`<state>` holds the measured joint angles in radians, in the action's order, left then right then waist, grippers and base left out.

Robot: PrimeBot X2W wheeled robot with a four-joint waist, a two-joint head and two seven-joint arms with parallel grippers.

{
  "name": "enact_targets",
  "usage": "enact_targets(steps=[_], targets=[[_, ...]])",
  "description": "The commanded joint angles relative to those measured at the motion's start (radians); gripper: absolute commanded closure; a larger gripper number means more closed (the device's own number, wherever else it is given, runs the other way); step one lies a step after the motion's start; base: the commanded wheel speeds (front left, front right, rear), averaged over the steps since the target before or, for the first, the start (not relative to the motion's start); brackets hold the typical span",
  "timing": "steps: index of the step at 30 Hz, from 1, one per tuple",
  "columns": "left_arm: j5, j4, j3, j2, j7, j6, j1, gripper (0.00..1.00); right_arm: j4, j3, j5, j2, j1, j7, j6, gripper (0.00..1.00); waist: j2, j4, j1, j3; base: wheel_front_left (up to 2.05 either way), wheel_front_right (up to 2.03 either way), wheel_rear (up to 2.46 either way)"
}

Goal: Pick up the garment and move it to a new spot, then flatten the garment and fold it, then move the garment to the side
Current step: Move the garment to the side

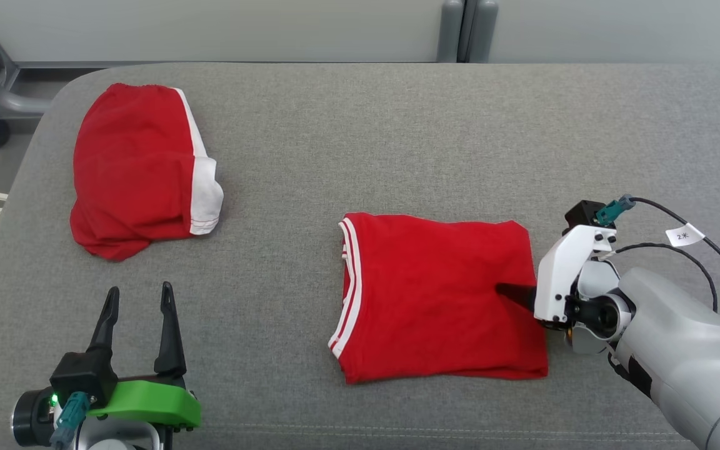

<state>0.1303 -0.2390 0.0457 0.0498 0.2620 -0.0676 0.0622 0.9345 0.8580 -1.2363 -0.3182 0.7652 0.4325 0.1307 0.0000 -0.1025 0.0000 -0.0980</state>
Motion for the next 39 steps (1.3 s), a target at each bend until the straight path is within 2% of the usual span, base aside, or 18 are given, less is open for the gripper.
enact_targets(steps=[1, 2, 3, 4, 15, 20, 35, 39], targets=[[0.005, -0.003, -0.002, 0.002, 0.002, 0.002, 0.019, 0.00, 0.009, 0.002, -0.008, 0.012, 0.008, 0.005, 0.000, 0.00, 0.0000, -0.010, 0.0000, -0.007, 0.00, 0.00, 0.00], [0.008, -0.004, -0.004, 0.002, 0.002, 0.002, 0.020, 0.00, 0.013, 0.003, -0.011, 0.014, 0.008, 0.003, 0.000, 0.31, 0.0000, -0.014, 0.0000, -0.009, 0.00, 0.00, 0.00], [0.009, -0.006, -0.006, 0.002, 0.002, 0.002, 0.020, 0.00, 0.016, 0.003, -0.014, 0.014, 0.008, -0.002, 0.000, 0.69, 0.0000, -0.017, 0.0000, -0.011, 0.00, 0.00, 0.00], [0.013, -0.006, -0.010, 0.002, 0.002, 0.004, 0.020, 0.00, 0.019, 0.004, -0.018, 0.014, 0.005, -0.007, 0.000, 1.00, 0.0000, -0.022, 0.0000, -0.013, 0.00, 0.00, 0.00], [0.021, -0.003, -0.005, 0.002, 0.002, 0.005, 0.008, 0.00, -0.005, 0.011, -0.010, -0.057, 0.053, -0.074, -0.001, 1.00, 0.0000, 0.002, 0.0000, -0.008, 0.00, 0.00, 0.00], [0.015, -0.001, -0.006, 0.002, 0.002, -0.004, 0.020, 0.00, 0.026, 0.004, -0.002, -0.096, 0.110, -0.099, -0.001, 1.00, 0.0000, 0.020, 0.0000, -0.018, 0.00, 0.00, 0.00], [-0.013, 0.001, -0.012, 0.002, 0.002, -0.031, 0.073, 0.00, 0.259, -0.018, 0.043, -0.210, 0.322, -0.164, -0.001, 1.00, 0.0000, 0.005, 0.0000, -0.108, 0.00, 0.00, 0.00], [-0.020, 0.008, -0.011, 0.002, 0.002, -0.037, 0.088, 0.00, 0.290, -0.015, 0.058, -0.231, 0.361, -0.174, -0.001, 1.00, 0.0000, 0.000, 0.0000, -0.132, 0.00, 0.00, 0.00]])
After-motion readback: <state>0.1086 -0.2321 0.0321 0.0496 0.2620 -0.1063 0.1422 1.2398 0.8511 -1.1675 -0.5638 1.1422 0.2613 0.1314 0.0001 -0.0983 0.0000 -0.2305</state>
